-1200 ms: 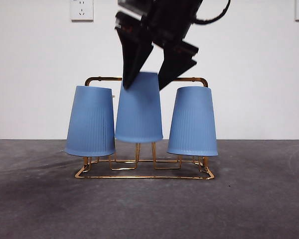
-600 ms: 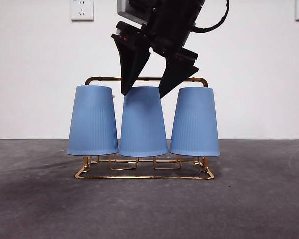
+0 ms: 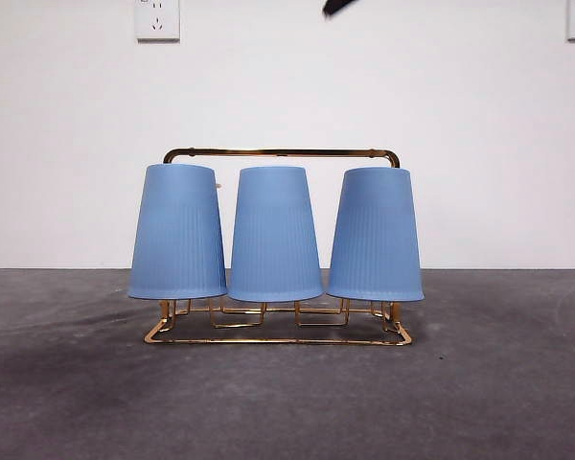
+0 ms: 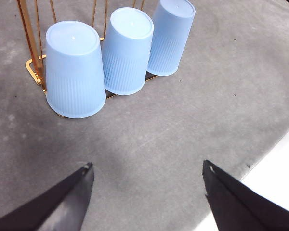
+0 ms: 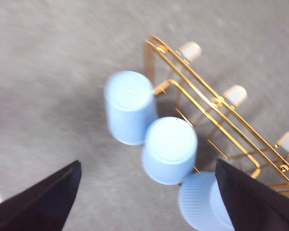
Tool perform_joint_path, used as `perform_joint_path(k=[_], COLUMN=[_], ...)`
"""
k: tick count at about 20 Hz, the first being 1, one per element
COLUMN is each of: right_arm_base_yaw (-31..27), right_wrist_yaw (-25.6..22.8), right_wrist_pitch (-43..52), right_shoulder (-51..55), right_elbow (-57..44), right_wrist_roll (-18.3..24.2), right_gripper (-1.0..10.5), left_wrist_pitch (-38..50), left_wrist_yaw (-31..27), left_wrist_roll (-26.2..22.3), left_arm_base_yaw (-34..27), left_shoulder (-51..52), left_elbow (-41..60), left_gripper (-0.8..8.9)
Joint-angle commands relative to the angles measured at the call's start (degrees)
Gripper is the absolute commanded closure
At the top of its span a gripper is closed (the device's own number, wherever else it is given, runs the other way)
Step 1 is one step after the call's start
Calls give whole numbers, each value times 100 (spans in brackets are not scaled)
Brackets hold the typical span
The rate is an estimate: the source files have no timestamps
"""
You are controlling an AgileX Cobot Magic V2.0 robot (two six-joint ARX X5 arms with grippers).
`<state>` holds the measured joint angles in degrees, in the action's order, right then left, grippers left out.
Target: Pick the top cup and place it on cupholder, pick up the mid cup and place it on cupholder, last pick the bottom cup and place it on cupholder.
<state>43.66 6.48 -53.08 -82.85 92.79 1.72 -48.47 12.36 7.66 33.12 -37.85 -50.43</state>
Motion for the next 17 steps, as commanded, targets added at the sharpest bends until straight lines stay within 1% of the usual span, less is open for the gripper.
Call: perform_joint_path(k=[1,5,10,12,14,17], right_arm_base_yaw=[166,275,358,398,398,396], right_wrist_yaw=[13,0,13,9,-39,-50], right_wrist_pitch=[28,361,1150,1340,1399,1394], right_shoulder=[468,1558,3117,3550,3805,3917], right_elbow=[-308,-1578,-3545,-4024,-4260,-4334], right_wrist_roll=[-11,-282,-1023,-1207,-1340,-1355], right_gripper=[505,505,505,505,505,506], left_wrist_pitch=[46,42,35,37,37,35], left_wrist_yaw=[31,31,33,31,31,31], left_wrist_roll=[13,13,15,15,15,15], left_arm_base_yaw=[37,37,37,37,37,37], left_shoulder=[-33,-33,-33,-33,-33,-33], left_elbow=[-46,-46,-46,-46,-46,-46], left_gripper=[463,463,463,463,463,464])
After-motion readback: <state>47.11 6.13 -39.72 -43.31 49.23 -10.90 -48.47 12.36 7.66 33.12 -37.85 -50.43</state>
